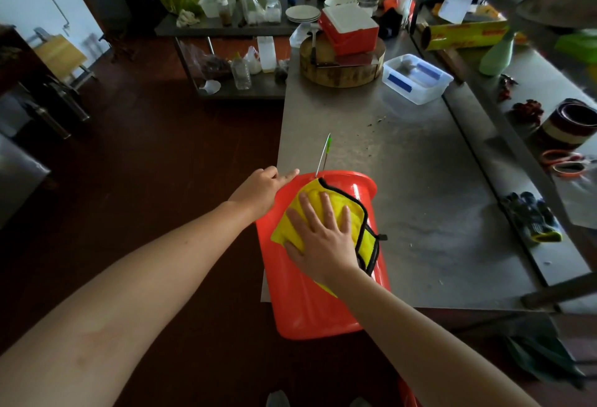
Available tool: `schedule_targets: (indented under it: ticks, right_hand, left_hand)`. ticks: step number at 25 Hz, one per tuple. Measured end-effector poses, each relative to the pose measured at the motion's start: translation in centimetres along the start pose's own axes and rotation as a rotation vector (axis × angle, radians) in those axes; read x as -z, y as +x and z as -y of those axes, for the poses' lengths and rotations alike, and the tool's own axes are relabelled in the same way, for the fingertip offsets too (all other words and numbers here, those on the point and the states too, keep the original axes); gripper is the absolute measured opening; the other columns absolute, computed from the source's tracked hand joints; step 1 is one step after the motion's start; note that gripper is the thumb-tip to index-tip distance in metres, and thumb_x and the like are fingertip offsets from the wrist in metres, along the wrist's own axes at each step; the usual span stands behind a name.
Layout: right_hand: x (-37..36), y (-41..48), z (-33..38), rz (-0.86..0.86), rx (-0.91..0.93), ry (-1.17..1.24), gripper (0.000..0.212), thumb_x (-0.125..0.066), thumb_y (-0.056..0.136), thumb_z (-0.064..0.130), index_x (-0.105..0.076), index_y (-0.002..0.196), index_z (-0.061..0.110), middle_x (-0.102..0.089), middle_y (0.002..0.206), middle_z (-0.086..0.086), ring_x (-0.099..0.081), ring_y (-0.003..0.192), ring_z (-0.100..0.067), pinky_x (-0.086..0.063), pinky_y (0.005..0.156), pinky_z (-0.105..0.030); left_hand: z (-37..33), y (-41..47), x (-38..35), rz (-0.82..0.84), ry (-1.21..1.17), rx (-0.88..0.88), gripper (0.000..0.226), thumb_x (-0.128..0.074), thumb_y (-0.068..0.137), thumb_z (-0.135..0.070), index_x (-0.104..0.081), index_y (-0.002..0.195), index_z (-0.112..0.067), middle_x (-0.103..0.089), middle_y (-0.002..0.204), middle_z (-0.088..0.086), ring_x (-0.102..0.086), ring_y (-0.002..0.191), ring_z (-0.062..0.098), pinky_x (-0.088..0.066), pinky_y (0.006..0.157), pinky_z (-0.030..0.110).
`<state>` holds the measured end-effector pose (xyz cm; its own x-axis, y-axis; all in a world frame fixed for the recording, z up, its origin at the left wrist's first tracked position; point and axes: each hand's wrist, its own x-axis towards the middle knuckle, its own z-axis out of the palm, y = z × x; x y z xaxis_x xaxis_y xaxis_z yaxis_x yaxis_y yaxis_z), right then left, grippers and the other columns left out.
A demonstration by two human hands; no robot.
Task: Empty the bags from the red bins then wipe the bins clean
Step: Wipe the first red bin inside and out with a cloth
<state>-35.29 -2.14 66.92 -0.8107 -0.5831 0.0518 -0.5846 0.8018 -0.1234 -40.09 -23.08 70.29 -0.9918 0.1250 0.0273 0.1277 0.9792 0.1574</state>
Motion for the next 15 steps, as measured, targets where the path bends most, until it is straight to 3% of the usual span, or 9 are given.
schedule_targets:
  ticks: [4,10,13,15]
  right_hand:
    - [-0.6,-0.8,0.7,-0.007,0.094,-0.05,0.07,-0.026,0.095,0.069,-0.024,0.158,0.038,0.001,0.17,0.005,0.018,0.154,-0.031,0.001,0.117,-0.07]
    - [-1.0,-0.5,2.3,0.068,0.263,-0.146,0.067,-0.031,0.097,0.064,-0.028,0.157,0.035,-0.003,0.17,0.002,0.016,0.154,-0.03,0.007,0.118,-0.067]
    - [-0.4,-0.3,0.4,0.013,0.229,-0.066,0.066,-0.035,0.094,0.069,-0.032,0.154,0.042,-0.002,0.17,0.005,0.011,0.156,-0.026,0.0,0.122,-0.062]
    - [-0.1,-0.6,-2.0,-0.003,0.121,0.013,0.066,-0.033,0.093,0.074,-0.025,0.154,0.049,0.003,0.17,0.011,0.014,0.155,-0.021,-0.004,0.123,-0.059]
  left_hand:
    - [0.0,-0.6,-0.2,-0.014,0.088,-0.058,0.087,-0.044,0.089,0.014,-0.018,0.157,-0.035,-0.048,0.104,0.009,-0.044,0.088,0.023,-0.048,0.079,0.034]
    - [0.2,-0.8,-0.5,-0.003,0.075,-0.051,0.085,-0.041,0.096,0.01,-0.009,0.156,-0.041,-0.037,0.101,0.003,-0.042,0.094,0.022,-0.049,0.082,0.033]
    - [0.3,-0.9,-0.6,0.006,0.059,-0.044,0.088,-0.041,0.094,0.011,-0.009,0.157,-0.041,-0.038,0.107,0.005,-0.042,0.099,0.023,-0.049,0.081,0.032]
    - [0.4,-0.9,-0.8,0.037,-0.025,0.02,0.076,-0.04,0.099,0.003,-0.018,0.157,-0.042,-0.041,0.11,0.008,-0.045,0.102,0.026,-0.05,0.087,0.037]
